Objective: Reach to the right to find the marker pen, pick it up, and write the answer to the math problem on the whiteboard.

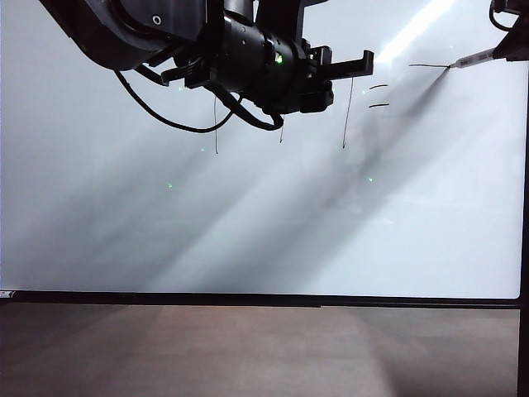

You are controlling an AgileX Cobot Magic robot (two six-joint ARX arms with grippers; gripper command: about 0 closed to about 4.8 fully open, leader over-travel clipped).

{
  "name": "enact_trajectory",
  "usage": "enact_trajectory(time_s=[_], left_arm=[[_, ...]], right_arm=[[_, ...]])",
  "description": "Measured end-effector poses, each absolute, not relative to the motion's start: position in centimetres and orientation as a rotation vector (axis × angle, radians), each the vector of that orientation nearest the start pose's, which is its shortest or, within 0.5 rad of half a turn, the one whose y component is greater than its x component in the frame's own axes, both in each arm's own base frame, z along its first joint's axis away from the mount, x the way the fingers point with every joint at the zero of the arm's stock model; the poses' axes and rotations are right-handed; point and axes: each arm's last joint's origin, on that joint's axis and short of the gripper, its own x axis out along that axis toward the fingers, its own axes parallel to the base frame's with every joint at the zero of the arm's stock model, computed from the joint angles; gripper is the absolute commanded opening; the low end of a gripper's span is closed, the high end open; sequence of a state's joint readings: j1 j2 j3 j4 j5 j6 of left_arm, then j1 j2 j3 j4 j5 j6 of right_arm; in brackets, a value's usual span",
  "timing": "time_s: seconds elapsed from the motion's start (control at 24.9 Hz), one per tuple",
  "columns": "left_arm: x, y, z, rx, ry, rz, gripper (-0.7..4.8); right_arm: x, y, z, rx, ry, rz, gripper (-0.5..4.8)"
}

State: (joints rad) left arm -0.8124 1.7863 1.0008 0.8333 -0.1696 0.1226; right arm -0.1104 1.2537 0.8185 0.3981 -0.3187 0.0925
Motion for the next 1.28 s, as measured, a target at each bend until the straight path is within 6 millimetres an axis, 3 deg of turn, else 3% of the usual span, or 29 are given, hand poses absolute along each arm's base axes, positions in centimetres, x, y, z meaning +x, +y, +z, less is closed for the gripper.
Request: enact_trajectory(time_s=[0.88,1.28], left_arm=[[27.1,-27.8,23.5,0.095,-0.082,-0.639,0.27],[27.1,-27.9,23.5,0.096,-0.081,-0.639,0.27]], right_arm=[[28.2,-2.0,29.0,0.113,0.135,0.194,-0.04],[28.9,-0.8,26.5,0.119,0.24,0.229,-0.04]])
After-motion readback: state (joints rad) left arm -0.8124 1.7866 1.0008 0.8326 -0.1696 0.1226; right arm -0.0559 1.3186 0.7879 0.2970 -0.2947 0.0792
